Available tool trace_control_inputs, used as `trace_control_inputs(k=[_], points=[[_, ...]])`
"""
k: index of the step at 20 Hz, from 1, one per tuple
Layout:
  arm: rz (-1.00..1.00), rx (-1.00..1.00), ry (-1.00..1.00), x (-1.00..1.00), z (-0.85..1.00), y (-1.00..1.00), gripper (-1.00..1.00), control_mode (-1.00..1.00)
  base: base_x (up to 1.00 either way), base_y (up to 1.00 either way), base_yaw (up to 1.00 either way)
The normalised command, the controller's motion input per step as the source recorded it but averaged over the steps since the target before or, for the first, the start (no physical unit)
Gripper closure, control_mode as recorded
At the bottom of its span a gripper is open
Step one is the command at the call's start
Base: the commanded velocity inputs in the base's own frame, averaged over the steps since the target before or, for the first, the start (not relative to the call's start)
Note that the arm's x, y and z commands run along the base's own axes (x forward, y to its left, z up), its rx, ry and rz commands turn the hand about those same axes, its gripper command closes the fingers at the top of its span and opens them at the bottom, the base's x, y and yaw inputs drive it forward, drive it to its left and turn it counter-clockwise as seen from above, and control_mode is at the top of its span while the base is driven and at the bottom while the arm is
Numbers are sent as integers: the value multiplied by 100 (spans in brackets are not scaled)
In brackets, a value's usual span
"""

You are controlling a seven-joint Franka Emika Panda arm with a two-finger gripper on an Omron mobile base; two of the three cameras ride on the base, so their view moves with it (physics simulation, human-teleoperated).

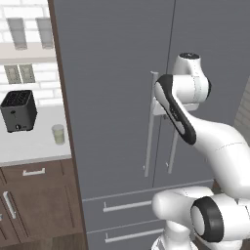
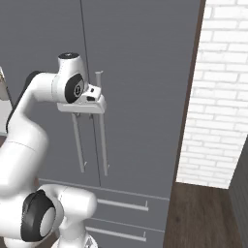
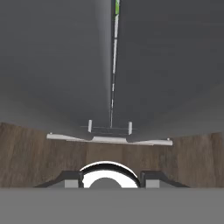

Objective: Grab a lemon wedge from the fridge and one ice cube from the ice bowl, and put them in the glass of lemonade.

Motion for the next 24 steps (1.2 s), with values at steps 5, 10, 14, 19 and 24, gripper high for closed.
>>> trace_control_inputs(k=[5, 10, 14, 19, 24], points=[[0, 0, 0, -21, 0, 0, -100, -100, 0, 0, 0], [0, 0, 0, -20, 0, 0, -100, -100, 0, 0, 0], [0, 0, 0, -14, 0, 0, -100, -100, 0, 0, 0], [0, 0, 0, -1, 0, 0, -100, -100, 0, 0, 0], [5, 0, 0, -51, 0, 9, -100, -100, 0, 0, 0]])
